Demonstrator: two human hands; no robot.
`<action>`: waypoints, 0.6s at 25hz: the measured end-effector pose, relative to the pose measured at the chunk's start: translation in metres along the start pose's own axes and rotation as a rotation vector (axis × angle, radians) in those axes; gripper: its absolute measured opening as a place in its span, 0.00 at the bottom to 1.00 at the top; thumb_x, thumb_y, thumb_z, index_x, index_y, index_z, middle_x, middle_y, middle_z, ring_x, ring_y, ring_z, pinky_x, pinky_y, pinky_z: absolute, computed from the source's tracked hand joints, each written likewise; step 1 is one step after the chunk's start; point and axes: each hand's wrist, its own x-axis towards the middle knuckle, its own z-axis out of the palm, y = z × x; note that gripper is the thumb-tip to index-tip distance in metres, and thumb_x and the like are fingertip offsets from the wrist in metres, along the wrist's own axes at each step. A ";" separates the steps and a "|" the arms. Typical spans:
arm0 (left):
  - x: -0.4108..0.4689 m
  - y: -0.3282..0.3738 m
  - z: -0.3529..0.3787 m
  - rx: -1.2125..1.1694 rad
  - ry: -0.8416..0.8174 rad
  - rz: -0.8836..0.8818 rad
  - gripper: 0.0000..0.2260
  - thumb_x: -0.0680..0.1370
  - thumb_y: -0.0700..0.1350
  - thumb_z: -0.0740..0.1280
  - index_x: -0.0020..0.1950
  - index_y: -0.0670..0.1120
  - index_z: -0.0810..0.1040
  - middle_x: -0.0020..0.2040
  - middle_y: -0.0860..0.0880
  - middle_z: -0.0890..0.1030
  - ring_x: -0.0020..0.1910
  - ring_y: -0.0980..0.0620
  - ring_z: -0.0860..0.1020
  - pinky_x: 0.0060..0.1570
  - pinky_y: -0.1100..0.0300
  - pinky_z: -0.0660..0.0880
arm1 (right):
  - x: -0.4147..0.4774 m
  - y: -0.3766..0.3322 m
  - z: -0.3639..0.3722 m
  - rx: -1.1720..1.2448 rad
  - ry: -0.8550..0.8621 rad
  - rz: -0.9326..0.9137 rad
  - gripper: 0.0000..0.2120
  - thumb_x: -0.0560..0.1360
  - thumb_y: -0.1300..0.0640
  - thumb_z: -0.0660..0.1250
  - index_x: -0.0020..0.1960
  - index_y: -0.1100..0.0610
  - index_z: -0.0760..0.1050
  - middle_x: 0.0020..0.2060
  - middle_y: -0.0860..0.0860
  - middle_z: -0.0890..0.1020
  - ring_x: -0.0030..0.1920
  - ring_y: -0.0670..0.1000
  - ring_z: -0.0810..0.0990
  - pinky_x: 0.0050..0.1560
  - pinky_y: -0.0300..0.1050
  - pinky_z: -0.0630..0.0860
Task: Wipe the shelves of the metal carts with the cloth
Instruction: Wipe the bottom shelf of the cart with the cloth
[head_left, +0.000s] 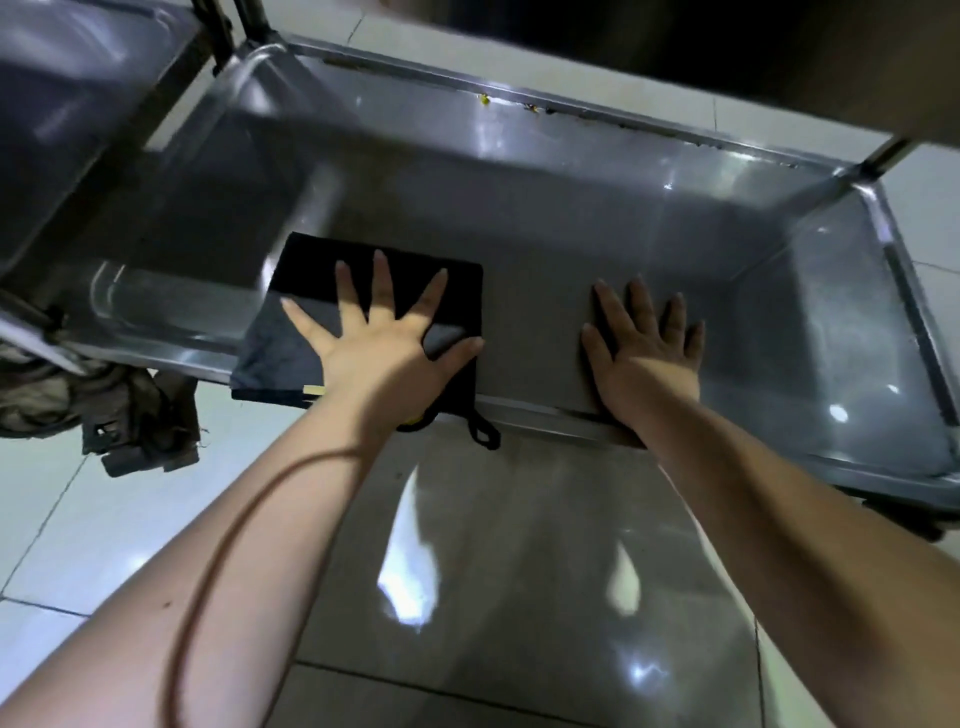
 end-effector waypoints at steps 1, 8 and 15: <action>-0.001 -0.003 0.003 -0.007 0.013 -0.003 0.35 0.71 0.77 0.45 0.76 0.69 0.43 0.80 0.47 0.38 0.76 0.39 0.33 0.62 0.26 0.31 | 0.000 -0.001 -0.002 0.002 -0.017 0.019 0.27 0.80 0.36 0.46 0.77 0.35 0.44 0.79 0.44 0.43 0.78 0.60 0.38 0.74 0.65 0.37; -0.006 -0.009 0.003 -0.063 0.076 -0.004 0.25 0.79 0.67 0.47 0.76 0.69 0.46 0.80 0.49 0.42 0.77 0.38 0.36 0.65 0.25 0.34 | 0.003 -0.105 -0.016 0.204 0.017 -0.263 0.26 0.82 0.44 0.48 0.78 0.37 0.43 0.79 0.41 0.44 0.78 0.58 0.37 0.73 0.66 0.35; 0.002 -0.065 0.001 -0.017 0.086 -0.040 0.31 0.72 0.75 0.45 0.74 0.71 0.44 0.80 0.47 0.40 0.74 0.29 0.35 0.62 0.22 0.35 | 0.000 -0.106 0.009 -0.082 0.011 -0.256 0.27 0.78 0.35 0.37 0.75 0.33 0.34 0.79 0.47 0.40 0.76 0.65 0.36 0.72 0.67 0.34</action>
